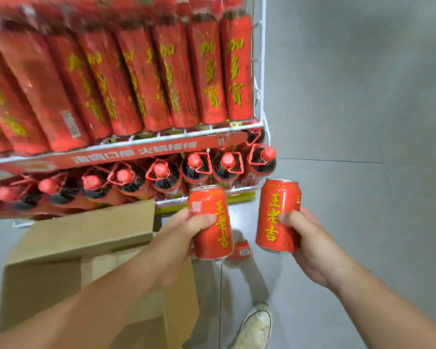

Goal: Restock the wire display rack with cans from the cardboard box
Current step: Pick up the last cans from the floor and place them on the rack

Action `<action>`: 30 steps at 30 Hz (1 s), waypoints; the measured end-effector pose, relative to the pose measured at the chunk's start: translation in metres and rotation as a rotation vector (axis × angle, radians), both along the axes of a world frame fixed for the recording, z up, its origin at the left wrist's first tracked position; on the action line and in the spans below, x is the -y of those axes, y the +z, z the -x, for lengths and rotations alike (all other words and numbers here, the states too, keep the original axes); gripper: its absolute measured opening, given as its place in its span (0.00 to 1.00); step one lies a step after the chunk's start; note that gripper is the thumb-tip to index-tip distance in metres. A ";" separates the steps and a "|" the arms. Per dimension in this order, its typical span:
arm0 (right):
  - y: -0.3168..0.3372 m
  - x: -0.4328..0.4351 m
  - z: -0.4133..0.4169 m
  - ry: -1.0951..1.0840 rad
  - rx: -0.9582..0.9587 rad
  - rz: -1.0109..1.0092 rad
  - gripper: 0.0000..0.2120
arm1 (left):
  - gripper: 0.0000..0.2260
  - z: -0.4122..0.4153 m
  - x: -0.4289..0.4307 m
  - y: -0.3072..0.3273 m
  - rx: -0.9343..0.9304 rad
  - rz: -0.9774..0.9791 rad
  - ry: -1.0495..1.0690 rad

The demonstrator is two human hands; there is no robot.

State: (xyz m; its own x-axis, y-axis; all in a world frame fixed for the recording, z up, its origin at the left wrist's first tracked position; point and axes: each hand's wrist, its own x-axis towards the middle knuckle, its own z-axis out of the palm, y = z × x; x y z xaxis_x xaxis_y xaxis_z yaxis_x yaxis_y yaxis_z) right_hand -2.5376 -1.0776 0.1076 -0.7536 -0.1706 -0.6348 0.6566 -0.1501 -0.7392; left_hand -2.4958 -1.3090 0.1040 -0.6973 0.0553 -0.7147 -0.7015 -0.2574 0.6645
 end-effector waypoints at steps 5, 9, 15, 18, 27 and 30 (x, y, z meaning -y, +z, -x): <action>0.144 0.030 -0.008 0.076 -0.054 0.055 0.40 | 0.24 -0.009 0.025 0.144 -0.082 -0.079 0.160; 0.271 0.069 -0.009 0.123 -0.172 0.056 0.48 | 0.26 -0.015 0.056 0.266 -0.220 -0.023 0.135; 0.428 0.118 -0.023 0.112 -0.349 0.092 0.32 | 0.19 -0.030 0.109 0.426 -0.411 0.073 0.032; 0.494 0.140 -0.028 0.146 -0.458 0.100 0.29 | 0.25 -0.044 0.137 0.492 -0.498 0.156 0.031; 0.641 0.191 -0.024 0.151 -0.733 0.082 0.21 | 0.17 -0.067 0.192 0.655 -0.790 0.384 0.235; 0.678 0.207 -0.016 0.161 -0.783 0.009 0.15 | 0.18 -0.068 0.215 0.696 -0.815 0.448 0.321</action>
State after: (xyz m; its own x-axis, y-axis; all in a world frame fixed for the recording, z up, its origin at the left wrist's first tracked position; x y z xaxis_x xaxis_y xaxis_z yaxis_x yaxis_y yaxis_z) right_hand -2.5216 -1.2845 0.7856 -0.9453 -0.3183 0.0708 -0.0387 -0.1058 -0.9936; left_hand -2.4282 -1.5236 0.8000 -0.9205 -0.3817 0.0837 0.0745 0.0388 0.9965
